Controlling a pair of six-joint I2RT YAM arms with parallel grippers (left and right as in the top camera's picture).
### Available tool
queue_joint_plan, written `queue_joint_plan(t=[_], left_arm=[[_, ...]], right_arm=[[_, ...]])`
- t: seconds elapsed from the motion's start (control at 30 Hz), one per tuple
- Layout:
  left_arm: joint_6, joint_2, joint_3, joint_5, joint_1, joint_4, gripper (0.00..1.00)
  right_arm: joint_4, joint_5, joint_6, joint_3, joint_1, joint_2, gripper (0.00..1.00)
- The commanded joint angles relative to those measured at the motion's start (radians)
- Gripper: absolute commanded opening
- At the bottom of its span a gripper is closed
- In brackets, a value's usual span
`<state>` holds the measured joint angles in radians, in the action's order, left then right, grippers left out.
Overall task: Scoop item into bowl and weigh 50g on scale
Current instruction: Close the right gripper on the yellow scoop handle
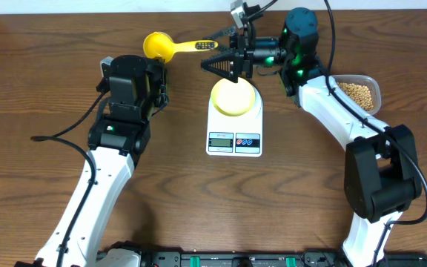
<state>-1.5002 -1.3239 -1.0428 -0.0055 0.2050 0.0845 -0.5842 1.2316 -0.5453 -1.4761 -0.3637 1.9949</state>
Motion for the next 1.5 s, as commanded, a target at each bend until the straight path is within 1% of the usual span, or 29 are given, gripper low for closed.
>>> queue_joint_plan(t=[0.0,0.03,0.23,0.3,0.37,0.5,0.7,0.83,1.0,1.07,1.13,1.37,1.47], left_arm=[[0.003,0.003,-0.020,-0.002,0.004,-0.004,0.08],[0.006,0.003,-0.020,-0.002,0.004,-0.004,0.08],[0.006,0.003,-0.020,-0.002,0.004,-0.005,0.08],[0.006,0.003,-0.020,-0.002,0.004,-0.004,0.08],[0.006,0.003,-0.020,-0.002,0.004,-0.004,0.08],[0.006,0.003,-0.020,-0.002,0.004,-0.004,0.08],[0.006,0.003,-0.020,-0.002,0.004,-0.005,0.08],[0.006,0.003,-0.020,-0.001,0.006,-0.004,0.08],[0.006,0.003,-0.020,-0.002,0.021,-0.005,0.08],[0.006,0.003,-0.020,-0.002,0.022,-0.005,0.08],[0.006,0.003,-0.020,-0.002,0.022,-0.004,0.08],[0.005,0.003,-0.020,-0.002,0.022,-0.005,0.08],[0.005,0.003,-0.020,-0.002,0.022,-0.005,0.08]], right_arm=[[0.000,0.013,0.001,-0.023,-0.006,0.003,0.80],[-0.004,0.013,0.001,-0.023,-0.006,0.003,0.79],[-0.003,0.013,0.001,-0.023,-0.006,0.003,0.64],[-0.004,0.013,0.001,-0.023,-0.006,0.003,0.61],[-0.004,0.013,0.001,-0.023,-0.008,0.003,0.60],[-0.004,0.008,0.002,-0.023,-0.011,0.003,0.53],[-0.003,0.006,0.004,-0.023,-0.011,0.003,0.46],[-0.004,0.001,0.004,-0.023,-0.011,0.003,0.38],[-0.004,-0.011,0.004,-0.023,-0.011,0.003,0.37],[-0.004,-0.025,0.004,-0.023,-0.011,0.003,0.39],[-0.004,-0.037,0.004,-0.023,-0.011,0.003,0.38],[-0.004,-0.055,0.004,-0.023,-0.011,0.003,0.26],[-0.004,-0.055,0.004,-0.023,-0.011,0.003,0.17]])
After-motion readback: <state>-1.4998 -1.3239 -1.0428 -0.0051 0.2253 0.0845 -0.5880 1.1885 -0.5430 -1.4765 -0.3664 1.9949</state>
